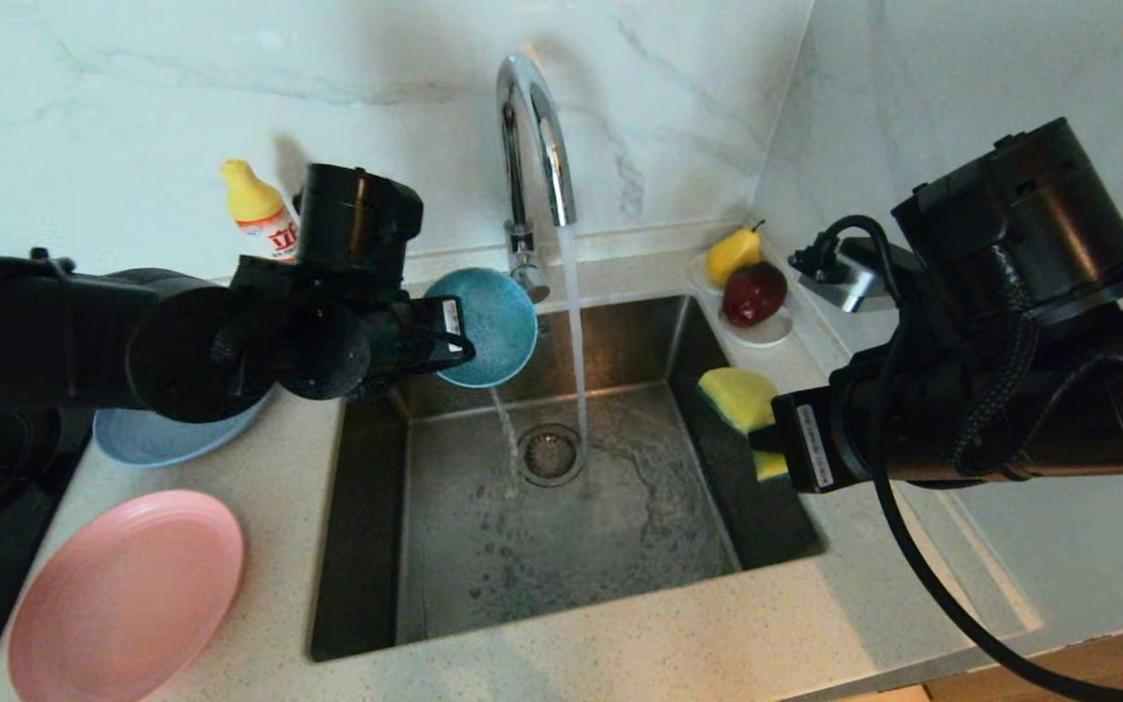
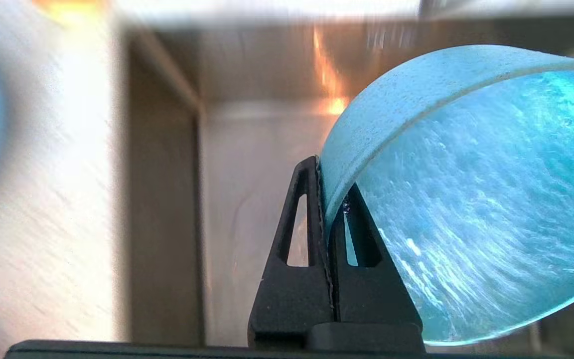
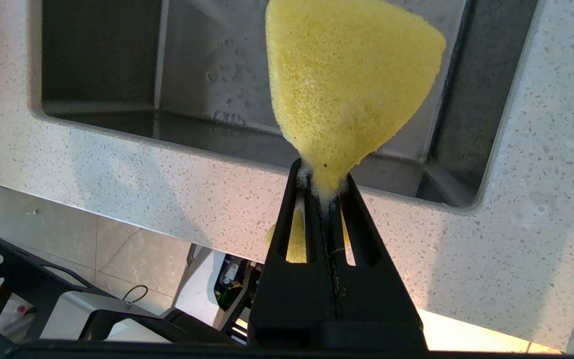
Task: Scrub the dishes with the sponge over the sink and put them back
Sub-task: Wash the bowl
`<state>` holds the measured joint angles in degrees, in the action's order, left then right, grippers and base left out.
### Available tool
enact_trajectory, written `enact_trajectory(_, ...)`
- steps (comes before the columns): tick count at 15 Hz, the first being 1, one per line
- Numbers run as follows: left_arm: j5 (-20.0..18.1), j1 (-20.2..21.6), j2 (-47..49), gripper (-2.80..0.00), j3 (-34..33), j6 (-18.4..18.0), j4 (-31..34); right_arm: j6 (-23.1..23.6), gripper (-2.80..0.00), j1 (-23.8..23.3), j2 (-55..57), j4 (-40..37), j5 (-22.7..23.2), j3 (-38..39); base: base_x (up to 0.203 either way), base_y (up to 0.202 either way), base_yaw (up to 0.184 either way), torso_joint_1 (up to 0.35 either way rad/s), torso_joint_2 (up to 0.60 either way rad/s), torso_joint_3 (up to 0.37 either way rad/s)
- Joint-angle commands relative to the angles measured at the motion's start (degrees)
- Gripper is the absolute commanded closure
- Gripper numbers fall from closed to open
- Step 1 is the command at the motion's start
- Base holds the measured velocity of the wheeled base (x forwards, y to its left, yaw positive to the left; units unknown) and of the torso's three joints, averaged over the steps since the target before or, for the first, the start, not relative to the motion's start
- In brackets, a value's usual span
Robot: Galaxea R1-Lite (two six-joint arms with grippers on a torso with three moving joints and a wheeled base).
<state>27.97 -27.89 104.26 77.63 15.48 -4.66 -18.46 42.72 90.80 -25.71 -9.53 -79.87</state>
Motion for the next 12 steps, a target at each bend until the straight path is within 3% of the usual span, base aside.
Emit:
enact_trajectory(1,0.21,0.61,-5.37,0.0,-4.98,-3.27,-8.1,-0.09,0.0,0.0,-0.09,-0.13,0.04,-0.02,0.0,0.0,0.0,0.0,0.0,0.0)
enact_trajectory(5,-1.1,2.28,-9.18,0.0,-10.7,-10.88,-25.39,-0.09,0.0,0.0,-0.27,-0.2,-0.04,0.28,0.0,0.0,0.0,0.0,0.0,0.0)
enact_trajectory(9,-8.39,2.72,-13.63,0.0,-14.59,-14.21,-34.3,-0.09,0.0,0.0,-0.36,-0.04,0.04,1.12,0.0,0.0,0.0,0.0,0.0,0.0)
enact_trajectory(12,-10.29,3.06,-15.79,0.0,-16.68,-15.85,-40.15,-0.09,0.0,0.24,-0.36,-0.12,0.04,1.14,0.0,0.0,0.0,0.0,0.0,0.0)
